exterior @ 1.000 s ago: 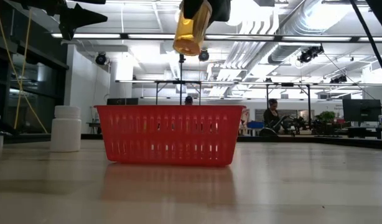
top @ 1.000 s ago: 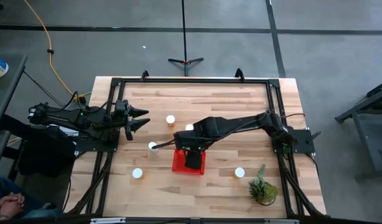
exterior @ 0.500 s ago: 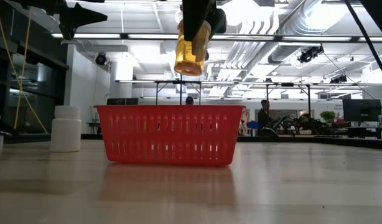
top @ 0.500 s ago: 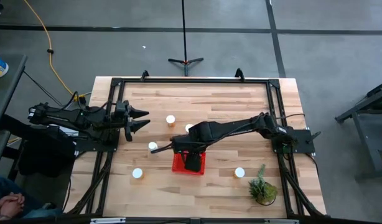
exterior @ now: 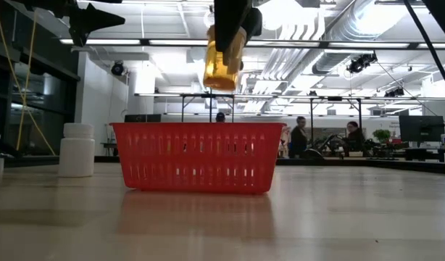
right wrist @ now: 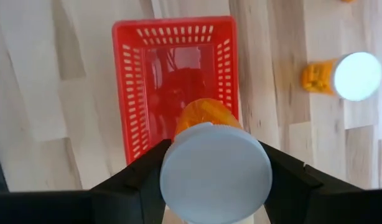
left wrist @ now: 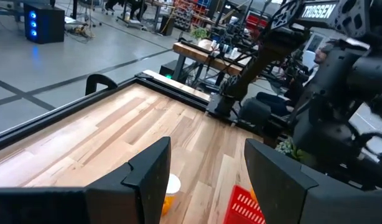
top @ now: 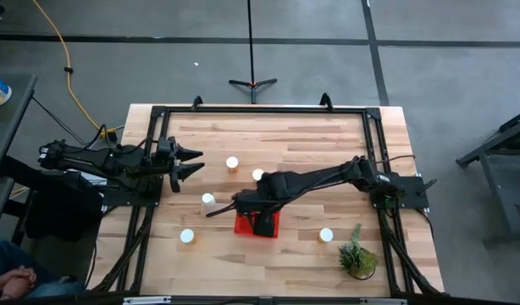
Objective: Pick and place pill bottles into a basket
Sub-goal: Put the orange pill bottle into the red bin
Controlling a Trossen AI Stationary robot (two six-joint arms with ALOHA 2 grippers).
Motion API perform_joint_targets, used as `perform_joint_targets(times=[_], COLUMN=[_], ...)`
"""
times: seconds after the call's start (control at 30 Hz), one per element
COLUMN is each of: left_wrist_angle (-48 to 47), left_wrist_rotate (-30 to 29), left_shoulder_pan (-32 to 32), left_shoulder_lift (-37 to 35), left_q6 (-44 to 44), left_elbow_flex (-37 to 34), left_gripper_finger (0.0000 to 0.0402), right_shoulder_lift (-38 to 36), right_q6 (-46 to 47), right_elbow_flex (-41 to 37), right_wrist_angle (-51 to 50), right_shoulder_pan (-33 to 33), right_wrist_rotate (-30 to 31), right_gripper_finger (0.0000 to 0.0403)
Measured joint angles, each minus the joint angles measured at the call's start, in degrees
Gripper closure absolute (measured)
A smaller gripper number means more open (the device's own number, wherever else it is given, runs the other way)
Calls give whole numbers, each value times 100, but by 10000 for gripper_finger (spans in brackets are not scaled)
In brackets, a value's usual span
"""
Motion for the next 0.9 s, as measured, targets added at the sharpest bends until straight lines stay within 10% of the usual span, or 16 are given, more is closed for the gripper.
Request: perform_joint_targets(times=[0.9], left_wrist_angle=[-130], left_wrist_rotate=[7], left_shoulder_pan=[-1], left_shoulder_lift=[-2], left_q6=[0], left_elbow_flex=[0], left_gripper_finger=[163], right_shoulder_lift=[543], right_q6=[-523], right_elbow_flex=[-2], right_wrist_angle=[442], right_shoulder_pan=[24], right_wrist_rotate=[28], right_gripper_finger=[203])
